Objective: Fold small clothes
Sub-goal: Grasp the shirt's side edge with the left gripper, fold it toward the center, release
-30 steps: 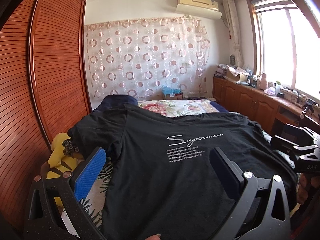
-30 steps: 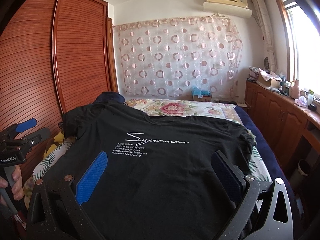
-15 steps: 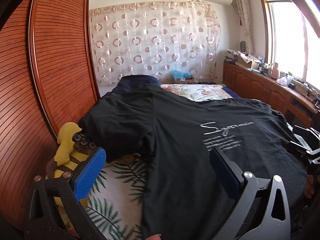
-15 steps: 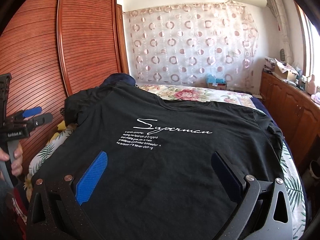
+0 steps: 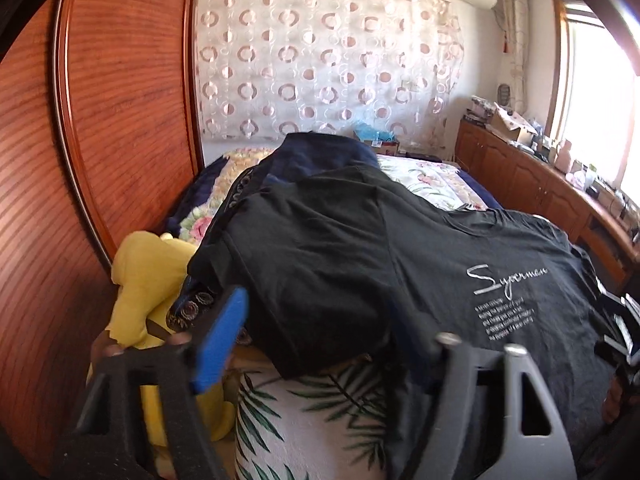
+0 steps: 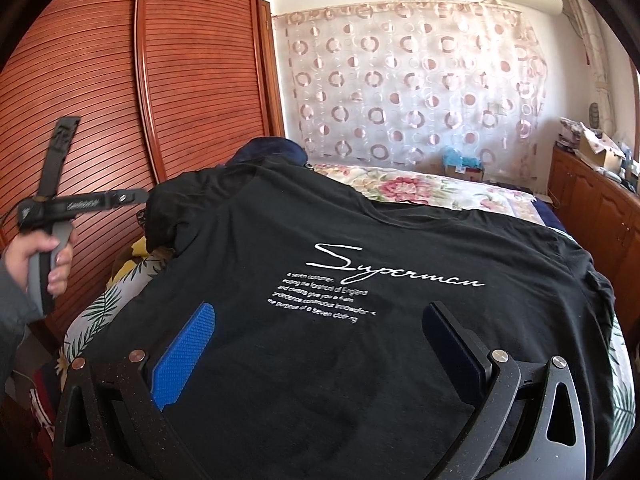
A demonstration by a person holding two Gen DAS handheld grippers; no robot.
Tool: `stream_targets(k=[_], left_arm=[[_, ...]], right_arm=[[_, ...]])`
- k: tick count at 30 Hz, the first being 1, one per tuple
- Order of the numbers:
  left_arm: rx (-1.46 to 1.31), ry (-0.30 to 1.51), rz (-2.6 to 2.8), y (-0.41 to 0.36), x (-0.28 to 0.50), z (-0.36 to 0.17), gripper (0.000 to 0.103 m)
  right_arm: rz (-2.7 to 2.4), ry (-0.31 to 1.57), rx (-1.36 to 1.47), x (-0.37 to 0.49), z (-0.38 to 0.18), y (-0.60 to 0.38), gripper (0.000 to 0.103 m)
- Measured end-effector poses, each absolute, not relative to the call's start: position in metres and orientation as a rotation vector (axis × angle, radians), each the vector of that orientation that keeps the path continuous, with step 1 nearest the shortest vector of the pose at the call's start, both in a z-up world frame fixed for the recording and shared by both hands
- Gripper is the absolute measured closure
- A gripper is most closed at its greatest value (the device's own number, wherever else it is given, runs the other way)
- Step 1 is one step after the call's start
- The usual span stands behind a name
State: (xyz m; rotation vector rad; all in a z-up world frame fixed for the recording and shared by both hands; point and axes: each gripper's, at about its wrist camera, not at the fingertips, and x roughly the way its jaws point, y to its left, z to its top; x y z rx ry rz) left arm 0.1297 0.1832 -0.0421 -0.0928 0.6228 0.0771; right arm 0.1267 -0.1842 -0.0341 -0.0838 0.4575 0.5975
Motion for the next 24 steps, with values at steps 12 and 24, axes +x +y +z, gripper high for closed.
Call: stream_targets(k=[12, 24], left_arm=[[-0.069, 0.706, 0.166, 0.216, 0.168, -0.057, 0.086], [0.013, 0.714, 0.189, 0.210, 0.172, -0.041, 0.090]], right_arm=[[0.600, 0.468, -0.108, 0.126, -0.030, -0.182, 0.000], [0.583, 0.476, -0.099, 0.129, -0.033, -0.176, 0.000]])
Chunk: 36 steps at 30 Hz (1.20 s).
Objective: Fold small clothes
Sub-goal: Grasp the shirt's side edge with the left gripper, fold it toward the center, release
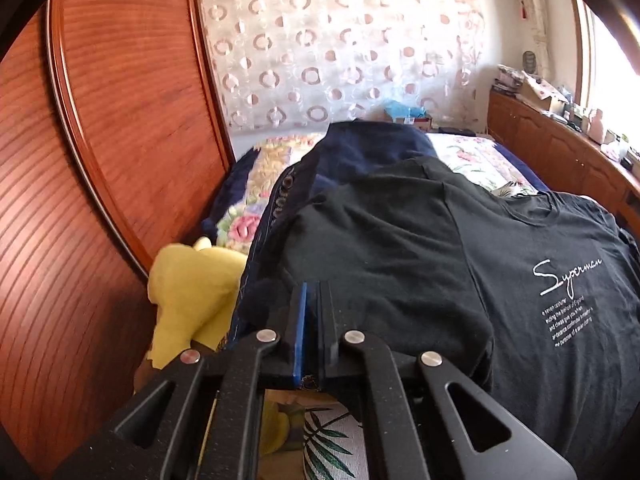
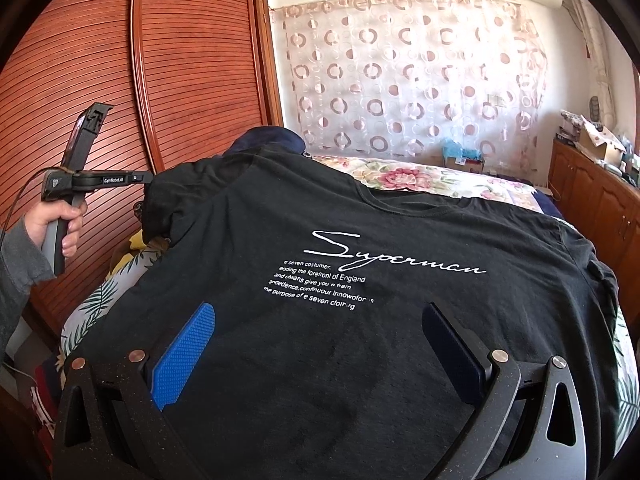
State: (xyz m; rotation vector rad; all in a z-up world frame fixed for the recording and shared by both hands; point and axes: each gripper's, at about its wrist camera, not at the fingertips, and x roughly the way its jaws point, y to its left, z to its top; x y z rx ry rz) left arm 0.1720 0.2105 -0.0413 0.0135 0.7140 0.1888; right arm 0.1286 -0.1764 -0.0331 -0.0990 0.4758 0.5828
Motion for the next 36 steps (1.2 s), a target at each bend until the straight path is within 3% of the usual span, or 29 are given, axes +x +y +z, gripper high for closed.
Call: stream_targets(k=[1, 2, 3, 7, 8, 9, 12, 18, 23, 30, 36], left_arm=[[0.011, 0.721, 0.189, 0.212, 0.175, -0.042, 0.083], [0.010, 0.724, 0.190, 0.213, 0.177, -0.043, 0.064], [0.005, 0.724, 0.188, 0.215, 0.179, -0.043, 0.055], [-0.027, 0.726, 0.202, 0.223, 0.188, -0.047, 0.055], [-0.025, 0.719, 0.195, 0.224, 0.188, -0.047, 0.061], [-0.016, 0.718, 0.186, 0.223, 0.189, -0.047, 0.076], [0.043, 0.739, 0.175, 0.218, 0.194, -0.047, 0.089], [0.098, 0.800, 0.186, 0.218, 0.201, -0.049, 0.092], [0.133, 0.718, 0.172, 0.202, 0.187, -0.029, 0.097], [0.154, 0.587, 0.047, 0.143, 0.172, 0.025, 0.097], [0.173, 0.584, -0.091, 0.080, 0.191, 0.033, 0.097]], right_arm=[[0.583, 0.477, -0.101, 0.129, -0.034, -0.176, 0.000], [0.584, 0.479, -0.101, 0.129, -0.035, -0.176, 0.000], [0.584, 0.481, -0.099, 0.130, -0.036, -0.176, 0.000], [0.584, 0.482, -0.098, 0.129, -0.037, -0.176, 0.000], [0.584, 0.481, -0.100, 0.129, -0.038, -0.176, 0.000], [0.583, 0.481, -0.102, 0.128, -0.038, -0.176, 0.000], [0.581, 0.485, -0.101, 0.130, -0.040, -0.178, 0.000], [0.580, 0.496, -0.083, 0.131, -0.040, -0.180, 0.000], [0.579, 0.487, -0.093, 0.129, -0.040, -0.180, 0.000], [0.575, 0.492, -0.073, 0.131, -0.041, -0.184, 0.000], [0.553, 0.489, -0.050, 0.132, -0.040, -0.193, 0.000]])
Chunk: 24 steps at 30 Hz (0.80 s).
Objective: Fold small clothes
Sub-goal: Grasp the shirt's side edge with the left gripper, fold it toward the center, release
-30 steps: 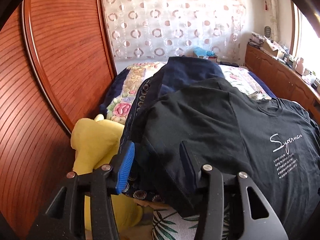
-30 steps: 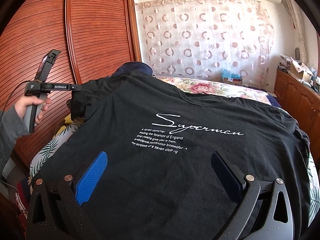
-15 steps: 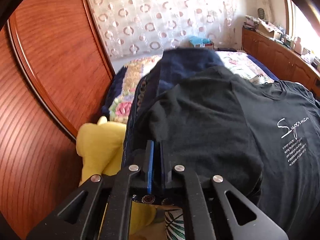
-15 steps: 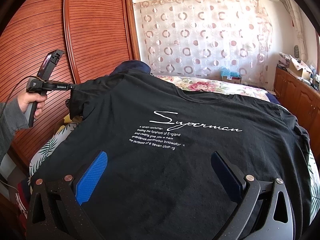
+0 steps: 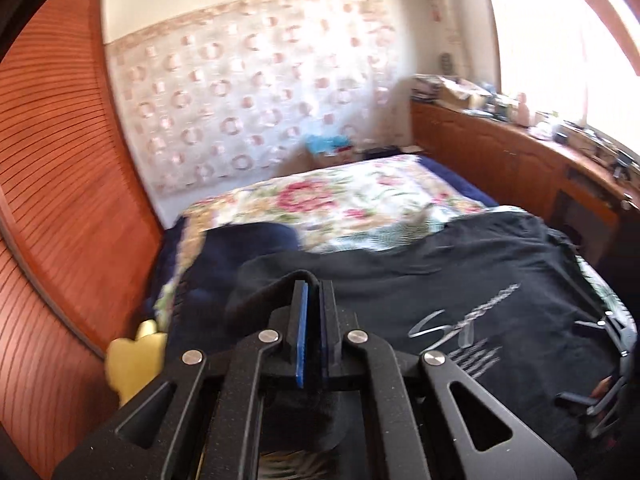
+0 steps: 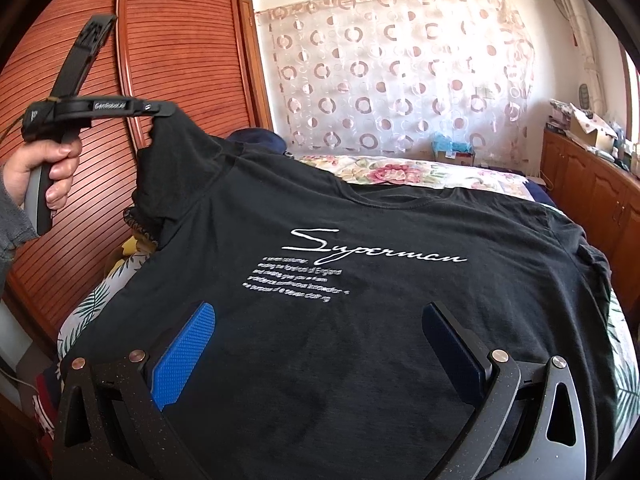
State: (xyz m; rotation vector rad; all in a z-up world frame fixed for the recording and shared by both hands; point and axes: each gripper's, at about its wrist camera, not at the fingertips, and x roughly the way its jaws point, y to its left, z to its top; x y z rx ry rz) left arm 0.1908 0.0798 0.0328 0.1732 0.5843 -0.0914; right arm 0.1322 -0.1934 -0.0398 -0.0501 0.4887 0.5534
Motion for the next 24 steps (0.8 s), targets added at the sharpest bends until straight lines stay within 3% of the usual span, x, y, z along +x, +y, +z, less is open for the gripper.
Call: stream_targets(k=[4, 6, 7, 17, 19, 21, 24], left_arm=[[0.184, 0.600, -0.161, 0.043, 0.204, 0.030, 0.091], [0.163, 0.599, -0.192, 0.037, 0.204, 0.030, 0.063], [0.159, 0.592, -0.195, 0.037, 0.203, 0.031, 0.057], [0.146, 0.675, -0.185, 0.057, 0.183, -0.005, 0.051], [0.138, 0.692, -0.166, 0.060, 0.177, -0.020, 0.046], [0.120, 0.717, -0.157, 0.066, 0.170, -0.039, 0.026], [0.087, 0.761, -0.168, 0.069, 0.162, -0.065, 0.023]], right_arm=[[0.532, 0.487, -0.042, 0.133, -0.039, -0.200, 0.000], [0.521, 0.487, -0.046, 0.132, -0.039, -0.201, 0.000], [0.518, 0.486, -0.048, 0.131, -0.039, -0.201, 0.000], [0.526, 0.483, -0.017, 0.133, -0.036, -0.199, 0.001], [0.539, 0.481, -0.015, 0.136, -0.034, -0.200, 0.005], [0.563, 0.478, -0.024, 0.140, -0.032, -0.198, 0.006], [0.600, 0.480, -0.042, 0.146, -0.029, -0.193, 0.015]])
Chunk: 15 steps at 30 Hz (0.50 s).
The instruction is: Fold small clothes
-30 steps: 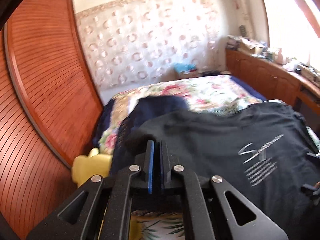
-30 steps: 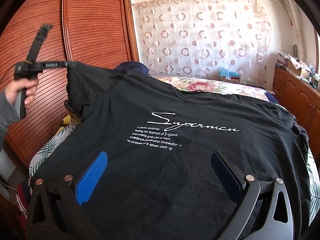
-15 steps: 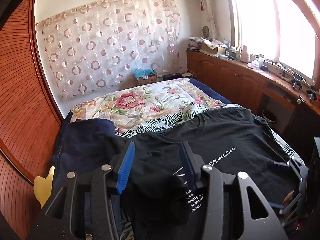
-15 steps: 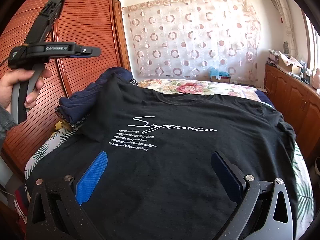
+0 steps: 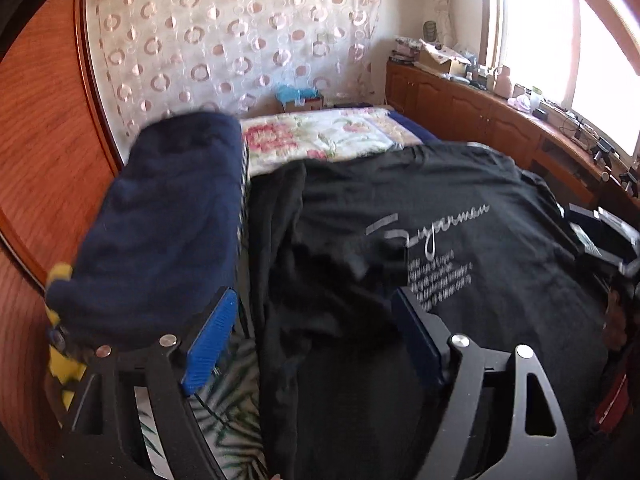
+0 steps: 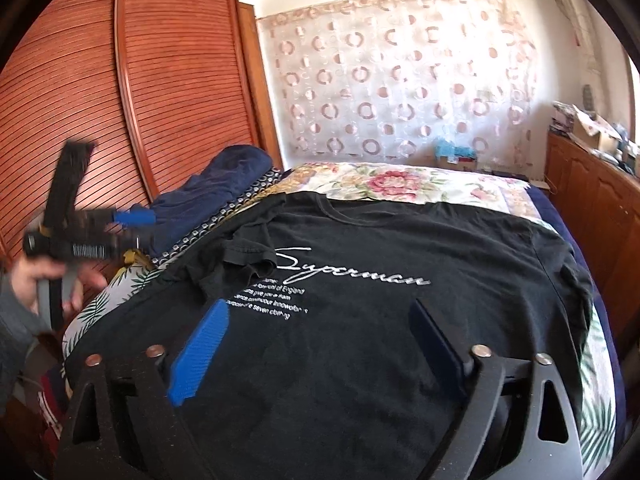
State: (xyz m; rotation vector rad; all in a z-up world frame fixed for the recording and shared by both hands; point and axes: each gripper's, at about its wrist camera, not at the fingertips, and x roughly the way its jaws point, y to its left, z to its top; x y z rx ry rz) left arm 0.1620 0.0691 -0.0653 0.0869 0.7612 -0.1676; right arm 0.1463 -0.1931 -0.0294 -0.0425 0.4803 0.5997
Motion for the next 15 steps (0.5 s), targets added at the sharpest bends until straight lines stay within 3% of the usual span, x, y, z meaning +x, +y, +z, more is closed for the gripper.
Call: stream_targets(k=[5, 15], left_arm=[[0.094, 0.829, -0.158, 0.069, 0.157, -0.099, 0.022], [0.072, 0.894, -0.164, 0.068, 0.158, -0.127, 0.018]], right_arm=[[0.663, 0.498, -0.067, 0.168, -0.026, -0.175, 0.029], [0.765, 0.548, -0.155, 0.217, -0.030, -0.126, 0.032]])
